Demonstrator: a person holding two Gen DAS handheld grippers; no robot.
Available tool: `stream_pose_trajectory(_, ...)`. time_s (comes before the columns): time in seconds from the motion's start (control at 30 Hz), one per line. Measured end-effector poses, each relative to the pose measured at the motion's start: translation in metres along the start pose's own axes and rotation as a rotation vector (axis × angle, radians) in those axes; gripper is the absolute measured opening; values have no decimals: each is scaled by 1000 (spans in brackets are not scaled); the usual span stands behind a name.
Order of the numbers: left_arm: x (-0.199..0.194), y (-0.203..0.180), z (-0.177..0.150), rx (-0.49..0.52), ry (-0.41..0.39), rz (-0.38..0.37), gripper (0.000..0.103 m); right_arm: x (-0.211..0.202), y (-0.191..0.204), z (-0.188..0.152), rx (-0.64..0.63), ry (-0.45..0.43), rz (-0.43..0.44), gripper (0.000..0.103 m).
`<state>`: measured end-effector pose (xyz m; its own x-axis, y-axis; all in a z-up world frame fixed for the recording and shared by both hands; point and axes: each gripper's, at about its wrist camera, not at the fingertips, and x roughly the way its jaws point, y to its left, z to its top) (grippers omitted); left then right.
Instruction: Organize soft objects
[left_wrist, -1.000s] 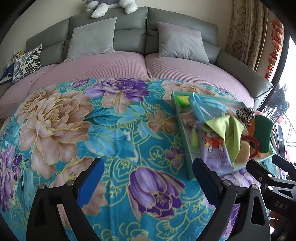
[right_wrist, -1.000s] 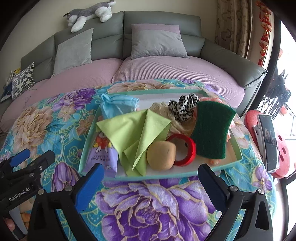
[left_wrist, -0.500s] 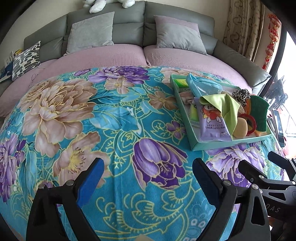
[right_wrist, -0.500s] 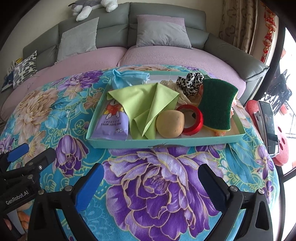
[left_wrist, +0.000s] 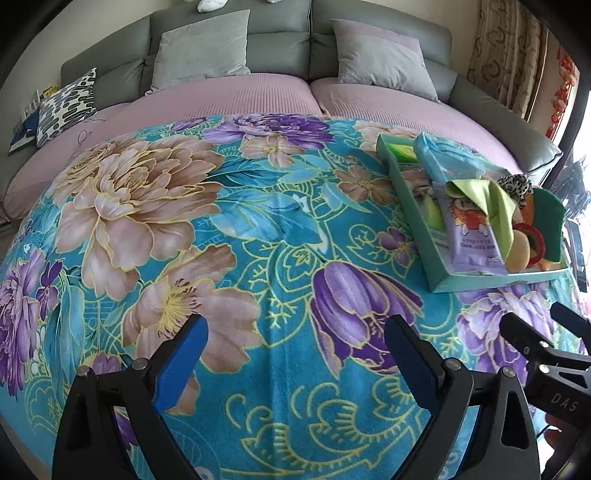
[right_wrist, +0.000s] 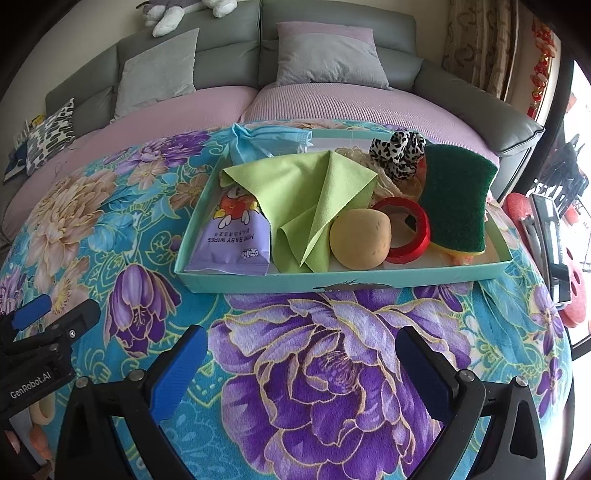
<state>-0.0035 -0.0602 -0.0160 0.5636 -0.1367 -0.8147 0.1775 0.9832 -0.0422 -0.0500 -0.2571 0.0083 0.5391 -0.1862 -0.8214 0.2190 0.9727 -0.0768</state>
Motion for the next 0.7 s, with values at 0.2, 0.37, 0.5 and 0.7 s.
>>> stream_pose_trajectory(0.2,11,-6,0,35,15,19,96,6,-4,3,6,-7,-34,103)
stream_pose_trajectory(0.37,14,-9,1,48,15,23,96,9,-9,4,14,-8,-61,103)
stream_pose_trajectory(0.5,16,-9,1,53,12,47,96,12,-10,6,10,-2,-66,103)
stream_pose_trajectory(0.7,19,-4,2,16,25,62,96,15,-7,6,-3,7,-70,103)
